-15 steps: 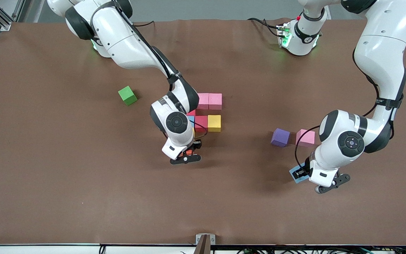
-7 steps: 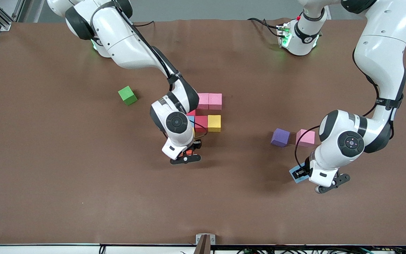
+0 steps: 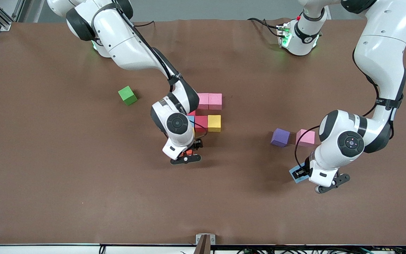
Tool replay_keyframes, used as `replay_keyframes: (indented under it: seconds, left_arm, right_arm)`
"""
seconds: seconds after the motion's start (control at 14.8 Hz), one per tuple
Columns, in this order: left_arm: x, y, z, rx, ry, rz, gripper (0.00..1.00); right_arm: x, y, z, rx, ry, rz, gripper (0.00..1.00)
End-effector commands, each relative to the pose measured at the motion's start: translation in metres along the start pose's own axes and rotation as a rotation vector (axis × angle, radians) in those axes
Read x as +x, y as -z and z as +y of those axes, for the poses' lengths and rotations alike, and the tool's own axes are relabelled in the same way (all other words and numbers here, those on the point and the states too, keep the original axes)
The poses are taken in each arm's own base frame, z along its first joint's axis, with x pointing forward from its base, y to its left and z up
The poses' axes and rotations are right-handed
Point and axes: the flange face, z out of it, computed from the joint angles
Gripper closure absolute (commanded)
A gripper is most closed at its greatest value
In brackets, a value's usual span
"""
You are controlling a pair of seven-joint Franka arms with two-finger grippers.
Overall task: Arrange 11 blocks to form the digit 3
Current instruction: 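Open the right gripper off the orange block while the left gripper holds blue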
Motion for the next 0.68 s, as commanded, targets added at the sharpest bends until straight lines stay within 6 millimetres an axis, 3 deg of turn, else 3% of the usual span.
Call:
replay_keyframes:
  seconds: [0.0, 0.41, 0.61]
  left_arm:
    - [-0.002, 0.001, 0.002, 0.008, 0.016, -0.002, 0.49]
    - [-0.002, 0.001, 0.002, 0.008, 0.016, -0.002, 0.49]
    - [-0.002, 0.001, 0.002, 0.008, 0.016, -0.002, 0.49]
  right_arm:
    - [0.002, 0.002, -0.005, 0.009, -0.004, 0.004, 0.0]
    - [0.002, 0.014, -0.009, 0.021, -0.005, 0.001, 0.0]
    - [0.008, 0.044, -0.01, 0.03, -0.012, -0.025, 0.0]
